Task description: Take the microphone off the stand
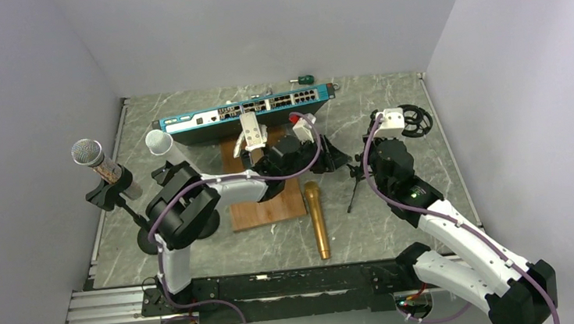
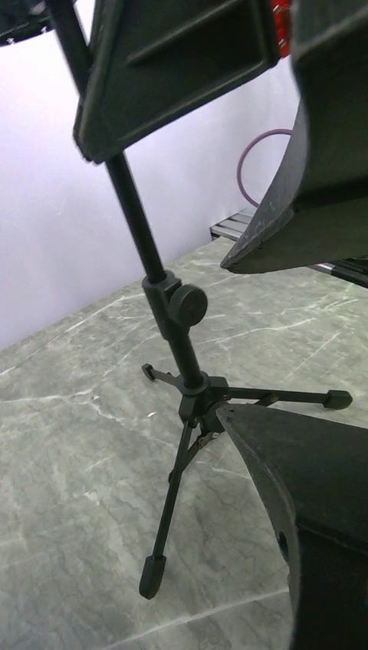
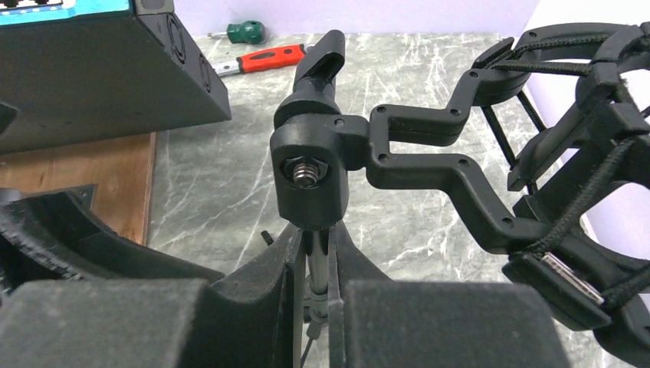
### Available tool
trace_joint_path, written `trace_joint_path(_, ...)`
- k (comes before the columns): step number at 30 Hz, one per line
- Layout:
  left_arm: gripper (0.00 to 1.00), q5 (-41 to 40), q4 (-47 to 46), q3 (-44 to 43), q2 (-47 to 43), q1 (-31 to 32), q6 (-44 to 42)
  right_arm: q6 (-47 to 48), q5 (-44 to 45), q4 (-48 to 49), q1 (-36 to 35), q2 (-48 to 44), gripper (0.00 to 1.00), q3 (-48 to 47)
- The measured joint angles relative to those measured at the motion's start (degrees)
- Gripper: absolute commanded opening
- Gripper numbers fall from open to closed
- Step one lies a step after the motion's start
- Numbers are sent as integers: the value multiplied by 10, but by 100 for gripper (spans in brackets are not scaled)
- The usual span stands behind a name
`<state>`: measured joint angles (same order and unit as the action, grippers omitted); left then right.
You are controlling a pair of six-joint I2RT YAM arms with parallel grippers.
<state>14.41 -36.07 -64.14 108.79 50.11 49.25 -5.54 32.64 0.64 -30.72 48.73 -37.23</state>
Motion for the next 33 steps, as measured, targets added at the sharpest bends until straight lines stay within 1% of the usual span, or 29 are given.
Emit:
trace_joint_path(5, 65, -28, -47, -14, 44, 3, 54, 1, -12, 2, 0, -1, 0, 0)
trace_joint_path(11, 54, -44, -91, -40, 85, 18, 86, 7, -23, 3, 2, -1, 0, 0)
trace_joint_path(13, 44, -45, -104, -46, 93, 21, 91, 7, -28, 3, 2, -1, 0, 0)
trace_joint_path(19, 18, -34, -125, -56, 103, 25, 100, 9, -31, 2, 4, -1, 0, 0)
trace_joint_path(22, 7, -26, -129, -56, 104, 25, 98, 9, -31, 2, 5, -1, 0, 0)
trace_joint_path(24, 5, -24, -129, -55, 104, 25, 90, 9, -31, 2, 5, -1, 0, 0)
trace_joint_path(26, 0, -24, -129, -55, 104, 25, 78, 9, -31, 2, 5, -1, 0, 0)
trace_joint_path(29, 0, -24, -127, -55, 102, 27, 50, 8, -31, 2, 5, -1, 0, 0)
trace_joint_path(33, 0, -44, -102, -55, 86, 37, -26, 6, -32, 2, 5, 0, 0, 0)
